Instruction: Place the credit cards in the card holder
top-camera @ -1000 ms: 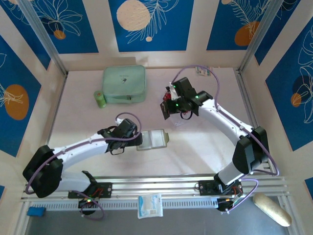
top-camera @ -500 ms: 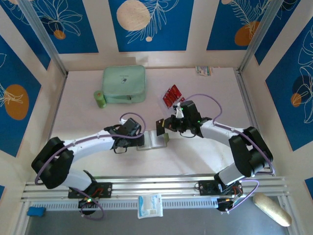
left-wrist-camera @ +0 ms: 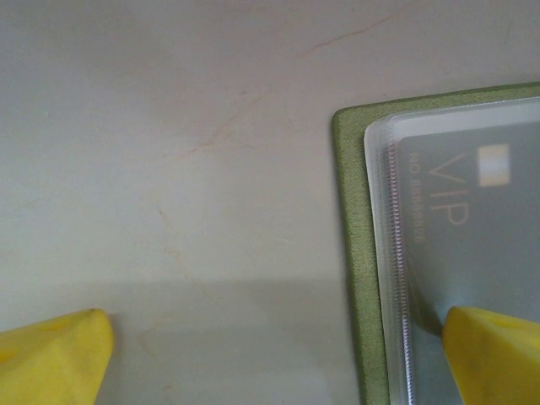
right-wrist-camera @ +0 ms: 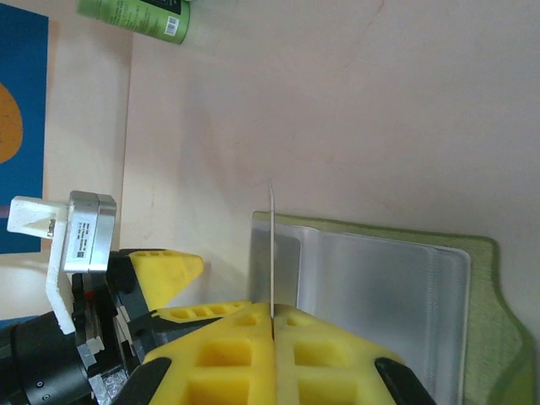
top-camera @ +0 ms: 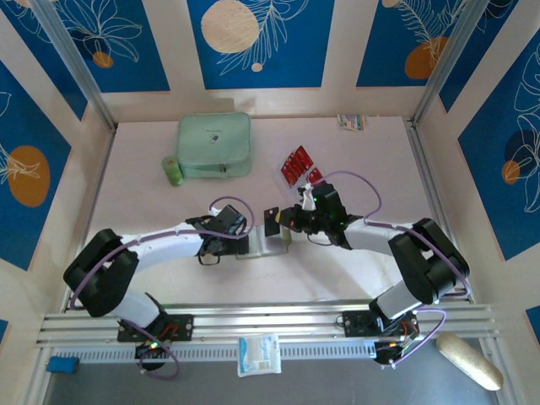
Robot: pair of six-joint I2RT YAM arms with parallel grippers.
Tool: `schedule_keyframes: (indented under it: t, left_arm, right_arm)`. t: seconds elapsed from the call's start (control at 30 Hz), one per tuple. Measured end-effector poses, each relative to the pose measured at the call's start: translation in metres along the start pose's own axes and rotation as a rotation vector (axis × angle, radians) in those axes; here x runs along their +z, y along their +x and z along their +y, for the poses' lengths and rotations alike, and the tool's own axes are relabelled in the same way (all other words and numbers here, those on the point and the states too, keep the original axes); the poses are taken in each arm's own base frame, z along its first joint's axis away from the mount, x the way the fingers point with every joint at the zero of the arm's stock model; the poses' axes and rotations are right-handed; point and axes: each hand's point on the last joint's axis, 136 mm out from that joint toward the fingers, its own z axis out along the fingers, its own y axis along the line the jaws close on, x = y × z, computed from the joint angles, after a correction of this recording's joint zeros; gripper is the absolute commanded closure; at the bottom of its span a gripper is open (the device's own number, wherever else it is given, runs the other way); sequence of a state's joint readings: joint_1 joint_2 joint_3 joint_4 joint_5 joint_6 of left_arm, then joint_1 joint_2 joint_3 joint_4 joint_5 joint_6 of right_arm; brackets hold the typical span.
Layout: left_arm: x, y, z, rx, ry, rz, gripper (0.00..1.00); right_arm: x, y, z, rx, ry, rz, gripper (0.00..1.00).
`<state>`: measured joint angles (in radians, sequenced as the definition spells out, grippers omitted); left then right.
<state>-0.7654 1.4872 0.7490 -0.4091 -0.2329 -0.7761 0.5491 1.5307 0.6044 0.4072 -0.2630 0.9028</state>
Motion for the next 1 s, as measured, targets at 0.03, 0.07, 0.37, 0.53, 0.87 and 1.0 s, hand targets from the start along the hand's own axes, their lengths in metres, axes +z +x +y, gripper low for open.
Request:
schedule_keyframes:
  t: [0.03,0.07,0.37,0.53,0.87,1.0]
  left_arm:
    - [0.000,0.000,0.000,0.001,-0.001,-0.001,0.00]
    - [0.000,0.000,0.000,0.002,-0.002,-0.002,0.00]
    - [0.000,0.002,0.004,0.006,-0.019,0.005,0.00]
    - [0.000,0.004,0.005,0.008,-0.026,0.011,0.00]
    - [0.000,0.004,0.006,0.008,-0.030,0.011,0.00]
    - [-0.001,0.004,0.006,0.008,-0.030,0.011,0.00]
  right_arm:
    - [0.002,0.001,0.000,0.000,-0.002,0.002,1.00]
    - [0.004,0.003,-0.001,0.000,-0.003,0.005,1.00]
    - [0.015,0.012,-0.010,0.010,0.002,0.029,1.00]
    - [0.020,0.015,-0.009,0.004,-0.006,0.033,1.00]
    - [0.028,0.020,-0.012,0.003,-0.011,0.045,1.00]
    - [0.031,0.021,-0.014,0.003,-0.008,0.047,1.00]
